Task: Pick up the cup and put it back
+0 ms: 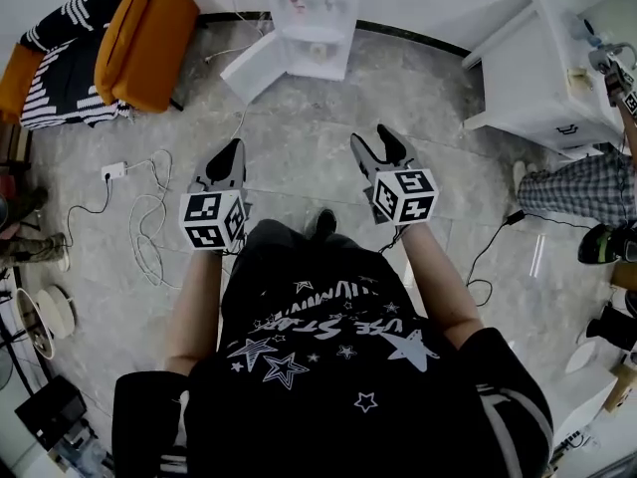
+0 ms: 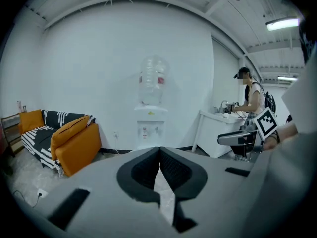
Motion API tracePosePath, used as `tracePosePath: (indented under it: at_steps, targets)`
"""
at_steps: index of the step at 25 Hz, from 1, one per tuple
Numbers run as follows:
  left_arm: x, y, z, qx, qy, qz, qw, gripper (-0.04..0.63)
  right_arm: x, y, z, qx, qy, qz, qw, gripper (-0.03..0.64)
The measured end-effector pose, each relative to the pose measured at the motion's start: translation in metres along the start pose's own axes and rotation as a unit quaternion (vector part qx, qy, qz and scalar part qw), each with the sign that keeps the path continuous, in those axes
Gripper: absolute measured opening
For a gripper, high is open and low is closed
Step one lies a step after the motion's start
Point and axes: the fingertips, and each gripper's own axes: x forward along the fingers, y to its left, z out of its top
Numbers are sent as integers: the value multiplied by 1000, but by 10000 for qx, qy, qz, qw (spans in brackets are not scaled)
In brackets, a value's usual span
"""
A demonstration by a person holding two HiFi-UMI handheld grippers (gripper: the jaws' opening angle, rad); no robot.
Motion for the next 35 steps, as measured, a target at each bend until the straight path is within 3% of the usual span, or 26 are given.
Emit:
tracePosePath:
  at_steps: [7,13,19,26,31,35]
  targets:
    - [23,37,-3,-350,-1,262,9990,9,49,-9,-12,109,387,25,9992,256]
    - [79,70,-5,-512,78,159,9985,9,90,-26,-20,334,625,-322,9970,256]
    - [155,99,-12,-224,309,-68,9992,9,157,-58,-22,410,904,-782,9920,246]
    - [253,124,-59,-154,876,-476,9949,9,266,-105,-60,493,1155,-1528,9802,206]
    - [305,144,-107,-220,1142,-734,9905,9,346,-131,-112,777,1293,-1935,9694,196]
    - [353,158,-157,-364,1311,-783,9876,9,399,-166,-152,529,1584,-2037,9647,183]
